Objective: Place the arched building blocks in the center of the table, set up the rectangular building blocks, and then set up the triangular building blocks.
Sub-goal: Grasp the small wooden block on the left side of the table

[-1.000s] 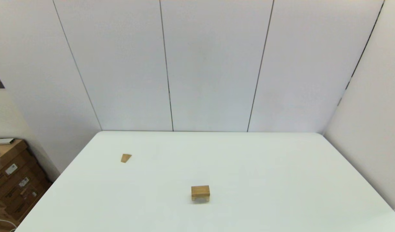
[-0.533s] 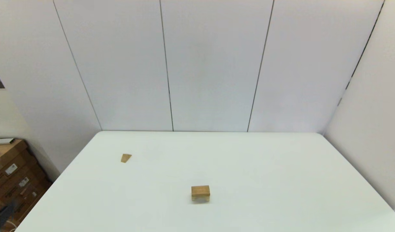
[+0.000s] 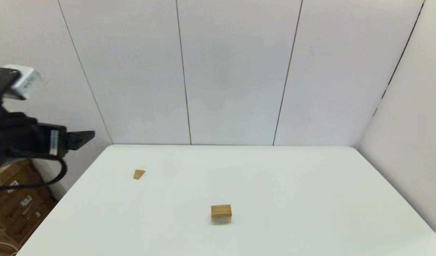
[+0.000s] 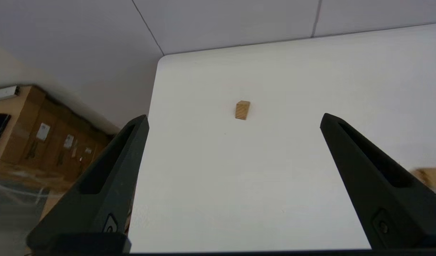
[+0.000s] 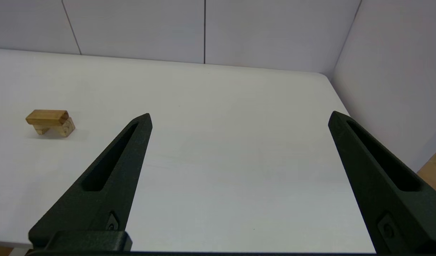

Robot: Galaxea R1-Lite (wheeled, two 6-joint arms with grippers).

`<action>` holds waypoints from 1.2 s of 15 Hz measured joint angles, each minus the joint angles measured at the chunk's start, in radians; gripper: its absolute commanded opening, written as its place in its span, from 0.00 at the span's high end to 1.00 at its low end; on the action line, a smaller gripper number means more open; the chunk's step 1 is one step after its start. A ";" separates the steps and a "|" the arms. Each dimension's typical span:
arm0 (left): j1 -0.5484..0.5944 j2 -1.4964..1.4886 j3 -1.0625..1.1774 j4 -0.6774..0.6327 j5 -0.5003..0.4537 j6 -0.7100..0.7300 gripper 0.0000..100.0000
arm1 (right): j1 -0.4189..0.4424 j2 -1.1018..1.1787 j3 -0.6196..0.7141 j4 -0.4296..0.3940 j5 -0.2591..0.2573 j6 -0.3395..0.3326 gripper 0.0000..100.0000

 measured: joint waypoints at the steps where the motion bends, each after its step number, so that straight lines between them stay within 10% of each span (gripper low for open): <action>1: 0.014 0.102 -0.059 0.000 0.009 0.005 0.00 | 0.000 0.000 0.000 0.000 0.000 0.000 0.00; 7: 0.105 0.562 -0.295 0.075 0.013 0.016 0.00 | 0.000 0.000 0.000 0.000 0.000 0.000 0.00; 13: 0.156 0.797 -0.517 0.403 -0.230 0.000 0.00 | 0.000 0.000 0.000 0.000 0.000 0.000 0.00; 18: 0.168 0.969 -0.694 0.512 -0.253 -0.008 0.00 | 0.000 0.000 0.000 0.000 0.000 0.001 0.00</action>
